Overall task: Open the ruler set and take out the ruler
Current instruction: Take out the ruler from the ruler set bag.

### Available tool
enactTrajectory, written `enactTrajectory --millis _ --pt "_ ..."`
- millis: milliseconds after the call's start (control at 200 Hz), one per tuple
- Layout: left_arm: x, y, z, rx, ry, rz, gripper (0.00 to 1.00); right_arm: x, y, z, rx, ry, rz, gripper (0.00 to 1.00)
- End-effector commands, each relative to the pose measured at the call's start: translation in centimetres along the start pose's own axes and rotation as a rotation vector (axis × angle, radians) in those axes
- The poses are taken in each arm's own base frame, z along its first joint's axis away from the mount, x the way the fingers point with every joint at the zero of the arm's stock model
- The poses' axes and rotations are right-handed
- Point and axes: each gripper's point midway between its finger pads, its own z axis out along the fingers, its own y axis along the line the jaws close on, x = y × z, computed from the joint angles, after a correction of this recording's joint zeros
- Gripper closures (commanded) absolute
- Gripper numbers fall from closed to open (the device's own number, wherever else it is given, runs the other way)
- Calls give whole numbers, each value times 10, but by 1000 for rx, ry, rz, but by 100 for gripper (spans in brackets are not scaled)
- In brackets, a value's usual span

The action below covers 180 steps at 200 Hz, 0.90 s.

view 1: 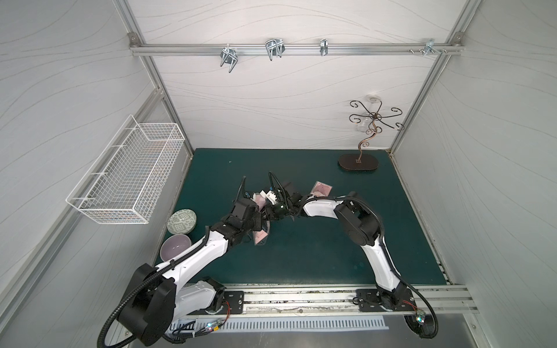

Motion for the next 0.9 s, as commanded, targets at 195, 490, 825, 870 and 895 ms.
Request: enactTrajectory --millis 195,490,825,870,895 --pt "-42 -11 -12 38 -162 -11 100 22 7 18 -86 103 14 94" --pt "-37 -3 -9 -15 -132 -4 100 2 13 -9 -98 39 50 100" --pt "-36 3 -9 -59 -109 5 100 -17 33 -49 -110 -57 72 100" --pt "-36 4 -8 -62 -106 8 100 -18 33 -52 -107 -68 79 100" --pt "-35 4 -8 -64 -103 9 100 -18 32 -54 -107 -73 80 100"
